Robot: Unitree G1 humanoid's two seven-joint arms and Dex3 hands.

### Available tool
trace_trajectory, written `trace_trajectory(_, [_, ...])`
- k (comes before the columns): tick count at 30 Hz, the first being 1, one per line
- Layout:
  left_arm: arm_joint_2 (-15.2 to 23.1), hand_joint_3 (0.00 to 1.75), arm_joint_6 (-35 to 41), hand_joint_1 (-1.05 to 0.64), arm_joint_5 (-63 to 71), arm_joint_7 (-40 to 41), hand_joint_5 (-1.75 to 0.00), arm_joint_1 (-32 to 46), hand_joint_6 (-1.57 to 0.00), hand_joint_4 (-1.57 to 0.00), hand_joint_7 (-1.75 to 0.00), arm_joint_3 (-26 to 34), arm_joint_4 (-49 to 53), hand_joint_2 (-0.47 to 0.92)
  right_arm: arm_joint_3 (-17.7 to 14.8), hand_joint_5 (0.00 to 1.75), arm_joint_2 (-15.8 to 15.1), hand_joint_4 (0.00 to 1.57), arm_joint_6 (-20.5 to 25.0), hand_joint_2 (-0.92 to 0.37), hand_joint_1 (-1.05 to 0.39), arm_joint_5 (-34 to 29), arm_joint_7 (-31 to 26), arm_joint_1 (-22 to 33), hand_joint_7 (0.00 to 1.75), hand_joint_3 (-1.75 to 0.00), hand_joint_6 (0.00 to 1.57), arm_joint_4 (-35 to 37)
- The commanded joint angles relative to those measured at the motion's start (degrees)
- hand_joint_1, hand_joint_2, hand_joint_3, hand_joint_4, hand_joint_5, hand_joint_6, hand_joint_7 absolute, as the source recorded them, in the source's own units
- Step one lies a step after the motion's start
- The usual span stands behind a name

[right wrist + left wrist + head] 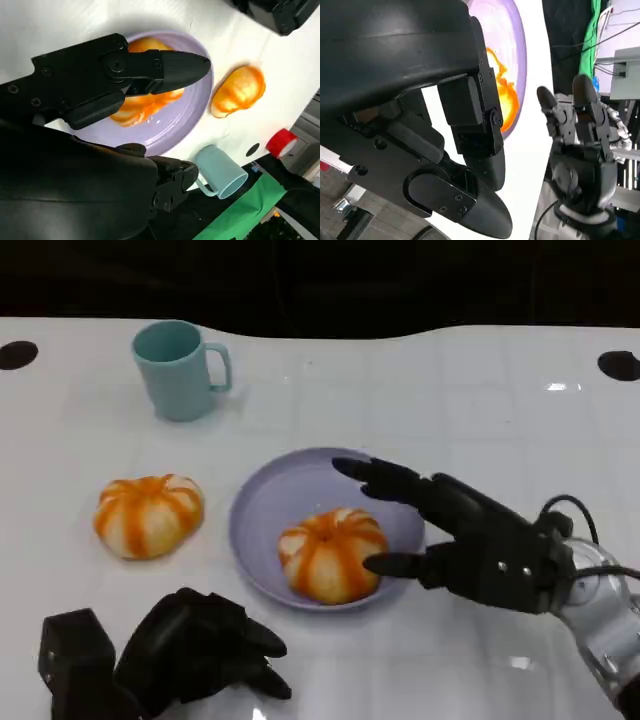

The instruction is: Grasp the bread from the table and place it into the plate.

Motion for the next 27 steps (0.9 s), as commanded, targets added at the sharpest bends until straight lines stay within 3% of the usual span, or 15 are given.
trace_trajectory(1, [0.6,0.0,-0.1,-1.05,-0.2,-0.1,-0.17,0.1,-1.54,-1.57,0.0,0.2,-0.1,0.79,-1.2,0.4,-0.9,0.09,0.7,-0.92,-0.85,1.0,0.8,0.6,0.07,-0.39,0.11,-1.9])
trace_trajectory(2, [0.5,0.0,0.2,-1.05,-0.4,-0.3,-0.17,0.0,-1.54,-1.57,0.0,0.2,-0.1,0.79,-2.3,0.4,-0.6,0.08,0.2,-0.92,-0.85,2.4,0.4,2.1,0.07,-0.39,0.11,-2.9])
trace_trajectory(3, [0.5,0.0,0.5,-1.05,-0.5,-0.2,-0.17,0.1,-1.54,-1.57,0.0,0.2,-0.2,0.78,-3.9,0.51,-0.2,0.17,-0.7,-0.92,-0.81,4.2,-0.7,4.7,0.11,-0.37,0.22,-4.3])
trace_trajectory(4, [0.4,0.0,0.7,-1.05,-0.5,-0.2,-0.17,0.1,-1.54,-1.57,0.0,0.2,-0.3,0.78,-5.1,0.89,0.2,0.35,-1.3,-0.92,-0.72,5.5,-1.5,6.6,0.22,-0.32,0.45,-5.4])
trace_trajectory(6, [0.4,0.0,0.7,-1.05,-0.4,-0.1,-0.17,0.1,-1.54,-1.57,0.0,0.1,-0.5,0.77,-6.8,1.12,0.6,0.43,-3.0,-0.92,-0.66,8.3,-1.9,9.4,0.29,-0.29,0.57,-6.7])
trace_trajectory(7, [0.4,0.0,0.6,-1.05,-0.4,-0.1,-0.17,0.2,-1.54,-1.57,0.0,0.1,-0.5,0.77,-7.5,1.41,0.8,0.58,-3.9,-0.92,-0.58,9.8,-1.5,10.3,0.52,-0.28,0.61,-6.9])
trace_trajectory(9, [0.4,0.0,0.4,-1.05,-0.3,-0.1,-0.17,0.1,-1.54,-1.57,0.0,0.1,-0.4,0.78,-8.8,1.58,0.7,0.66,-5.9,-0.92,-0.53,12.1,-0.8,12.2,0.83,-0.27,0.55,-7.5])
trace_trajectory(10, [0.4,0.0,0.2,-1.05,-0.4,-0.2,-0.17,0.0,-1.54,-1.57,0.0,0.1,-0.2,0.78,-9.4,1.68,0.5,0.58,-6.7,-0.92,-0.52,13.2,-0.3,13.2,1.11,-0.28,0.52,-7.9])
trace_trajectory(12, [0.4,0.0,0.0,-1.05,-0.5,-0.5,-0.17,-0.1,-1.54,-1.57,0.0,0.2,0.1,0.78,-10.2,1.73,0.1,0.54,-7.4,-0.92,-0.53,14.6,0.5,14.7,1.39,-0.29,0.48,-8.9])
trace_trajectory(18, [0.4,0.01,-0.1,-1.05,-0.3,-0.3,-0.17,-0.3,-1.54,-1.57,0.0,0.2,0.4,0.79,-12.1,1.75,-0.9,0.62,-4.5,-0.92,-0.52,17.3,1.6,20.5,1.71,-0.26,0.45,-15.2])
trace_trajectory(27, [0.3,0.0,0.5,-1.05,0.1,0.6,-0.18,-0.2,-1.55,-1.57,-0.01,-0.1,-0.3,0.78,-14.0,1.75,-1.8,0.66,-0.1,-0.92,-0.46,19.6,2.4,28.6,1.75,-0.2,0.54,-25.0])
